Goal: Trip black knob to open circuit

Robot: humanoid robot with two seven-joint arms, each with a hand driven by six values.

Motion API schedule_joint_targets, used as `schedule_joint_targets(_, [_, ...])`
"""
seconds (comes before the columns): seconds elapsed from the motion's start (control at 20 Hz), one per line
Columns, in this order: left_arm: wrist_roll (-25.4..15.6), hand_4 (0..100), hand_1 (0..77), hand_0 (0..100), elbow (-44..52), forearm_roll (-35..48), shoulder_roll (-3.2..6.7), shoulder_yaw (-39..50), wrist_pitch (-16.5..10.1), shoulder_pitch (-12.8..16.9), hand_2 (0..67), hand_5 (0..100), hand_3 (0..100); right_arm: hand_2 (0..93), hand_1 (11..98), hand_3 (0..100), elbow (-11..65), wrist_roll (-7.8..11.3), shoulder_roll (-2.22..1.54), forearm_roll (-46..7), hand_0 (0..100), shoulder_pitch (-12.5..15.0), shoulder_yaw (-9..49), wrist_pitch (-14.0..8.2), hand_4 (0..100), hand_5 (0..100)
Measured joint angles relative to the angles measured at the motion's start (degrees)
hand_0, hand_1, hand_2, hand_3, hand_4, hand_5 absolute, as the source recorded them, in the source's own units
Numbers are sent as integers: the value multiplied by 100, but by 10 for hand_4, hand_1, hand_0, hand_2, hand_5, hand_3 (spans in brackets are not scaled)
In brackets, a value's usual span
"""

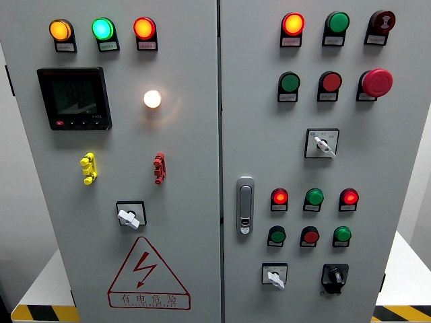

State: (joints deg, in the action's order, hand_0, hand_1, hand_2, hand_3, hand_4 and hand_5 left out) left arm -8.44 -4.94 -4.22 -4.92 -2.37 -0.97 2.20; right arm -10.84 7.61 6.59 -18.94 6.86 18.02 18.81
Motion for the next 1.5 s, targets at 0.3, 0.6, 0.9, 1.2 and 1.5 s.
schedule_joint_targets(0.3, [0,66,36,0,-1,0,0,1,0,0,127,16,213,71,341,110,12,11,0,388,690,1,-331,0,72,74])
schedule_joint_targets(0.6, [0,66,33,0,-3,0,0,1,0,0,127,16,213,71,342,112,170,-63,4,-1171,689,0,1286,-2,71,73])
schedule_joint_targets(0.9, [0,66,33,0,-3,0,0,0,0,0,127,16,213,71,341,114,655,-277,-43,-3195,689,15,3309,20,72,68])
schedule_joint_targets(1.2, [0,66,34,0,-1,0,-1,5,0,1,127,16,213,71,337,114,1158,-552,-277,-3306,690,-96,3815,0,72,68])
schedule_joint_targets(1.5, [0,66,36,0,0,0,-1,2,0,0,127,16,213,71,337,113,1676,-693,-145,-5259,690,-111,5646,-17,70,69])
